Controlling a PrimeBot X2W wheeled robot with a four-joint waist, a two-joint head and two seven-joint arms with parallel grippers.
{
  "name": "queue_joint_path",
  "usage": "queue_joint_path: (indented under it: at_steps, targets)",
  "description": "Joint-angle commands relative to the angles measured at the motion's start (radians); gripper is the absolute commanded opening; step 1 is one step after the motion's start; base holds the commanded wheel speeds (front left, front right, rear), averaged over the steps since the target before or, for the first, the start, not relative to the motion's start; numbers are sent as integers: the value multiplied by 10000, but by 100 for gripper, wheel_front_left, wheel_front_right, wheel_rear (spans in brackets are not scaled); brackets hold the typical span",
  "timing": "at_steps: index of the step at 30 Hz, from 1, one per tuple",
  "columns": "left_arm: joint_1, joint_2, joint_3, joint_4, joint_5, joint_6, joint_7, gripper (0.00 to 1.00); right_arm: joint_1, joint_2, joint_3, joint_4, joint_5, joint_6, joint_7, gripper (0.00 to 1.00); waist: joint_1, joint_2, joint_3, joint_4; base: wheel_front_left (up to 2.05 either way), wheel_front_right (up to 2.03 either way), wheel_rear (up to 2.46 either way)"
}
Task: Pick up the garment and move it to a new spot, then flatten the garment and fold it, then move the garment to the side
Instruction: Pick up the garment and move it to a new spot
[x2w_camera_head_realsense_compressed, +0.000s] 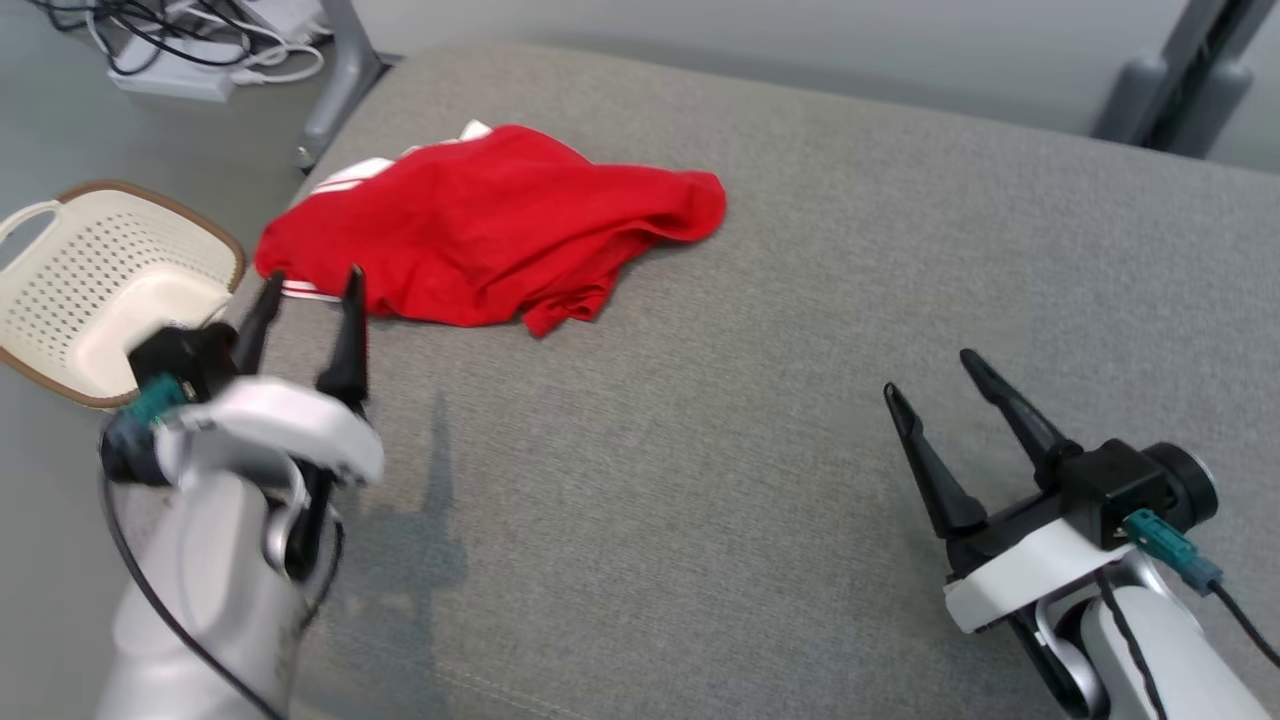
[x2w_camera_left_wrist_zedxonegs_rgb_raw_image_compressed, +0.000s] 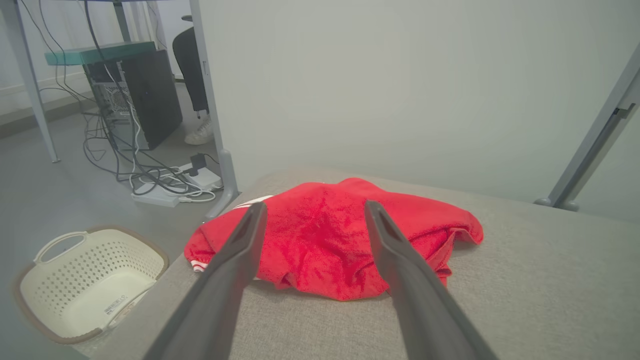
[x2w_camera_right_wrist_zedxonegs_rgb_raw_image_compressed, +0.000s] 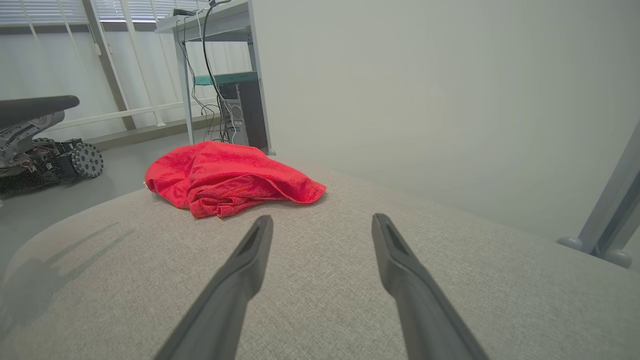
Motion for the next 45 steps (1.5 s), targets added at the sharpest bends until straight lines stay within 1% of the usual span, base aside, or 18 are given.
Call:
queue_joint_path:
  at_steps: [1, 4, 8, 9, 12, 17, 25, 26, 27, 30, 32, 39, 43, 45]
  targets:
    - [-704, 183, 107, 505, -253, -157, 250, 100, -122, -161, -53, -228, -92, -4, 141, 100, 0, 0, 611, -515, 0, 0, 0]
    - [-1840, 512, -110, 1539, -383, -400, 911, 100, -192, -369, -85, -660, -182, -4, 383, 100, 0, 0, 1045, -834, 0, 0, 0]
    - [-3093, 836, -319, 2796, -732, -539, 1734, 100, -238, -515, -147, -1165, -297, -4, 592, 100, 0, 0, 1510, -1205, 0, 0, 0]
    - [-3093, 836, -319, 2796, -732, -539, 1734, 100, -238, -515, -147, -1165, -297, -4, 592, 100, 0, 0, 1510, -1205, 0, 0, 0]
    - [-3782, 971, -449, 3565, -968, -562, 2129, 100, -211, -554, -233, -1423, -377, -4, 714, 100, 0, 0, 1764, -1427, 0, 0, 0]
    - [-4613, 964, -490, 4473, -1769, -564, 2757, 100, -276, -595, -350, -1726, -465, -4, 813, 100, 0, 0, 2185, -1681, 0, 0, 0]
    - [-5214, 1207, -513, 5845, -2312, -569, 3387, 100, -399, -526, -439, -1859, -542, -4, 754, 100, 0, 0, 2615, -1911, 0, 0, 0]
    - [-5238, 1235, -521, 5960, -2330, -570, 3423, 38, -404, -514, -454, -1852, -546, -4, 744, 100, 0, 0, 2638, -1922, 0, 0, 0]
    - [-5251, 1231, -533, 6052, -2374, -570, 3451, 0, -411, -510, -469, -1845, -553, -4, 741, 100, 0, 0, 2659, -1924, 0, 0, 0]
    - [-5288, 1132, -595, 6153, -2528, -570, 3465, 0, -404, -496, -547, -1793, -577, -4, 713, 100, 0, 0, 2665, -1884, 0, 0, 0]
    - [-5315, 1157, -606, 6102, -2646, -571, 3268, 0, -383, -461, -572, -1726, -564, -4, 678, 100, 0, 0, 2599, -1836, 0, 0, 0]
    - [-5369, 1536, -343, 5768, -3093, -570, 1722, 0, -434, -202, -404, -1281, -361, -4, 373, 100, 0, 0, 1876, -1776, 0, 0, 0]
    - [-5412, 1769, -239, 5288, -3424, -570, 913, 0, -366, 19, -353, -916, -252, -4, 152, 100, 0, 0, 1287, -1803, 0, 0, 0]
    - [-5555, 2042, -144, 4821, -3685, -570, 482, 0, -307, 180, -344, -625, -150, -4, 16, 100, 0, 0, 874, -1846, 0, 0, 0]
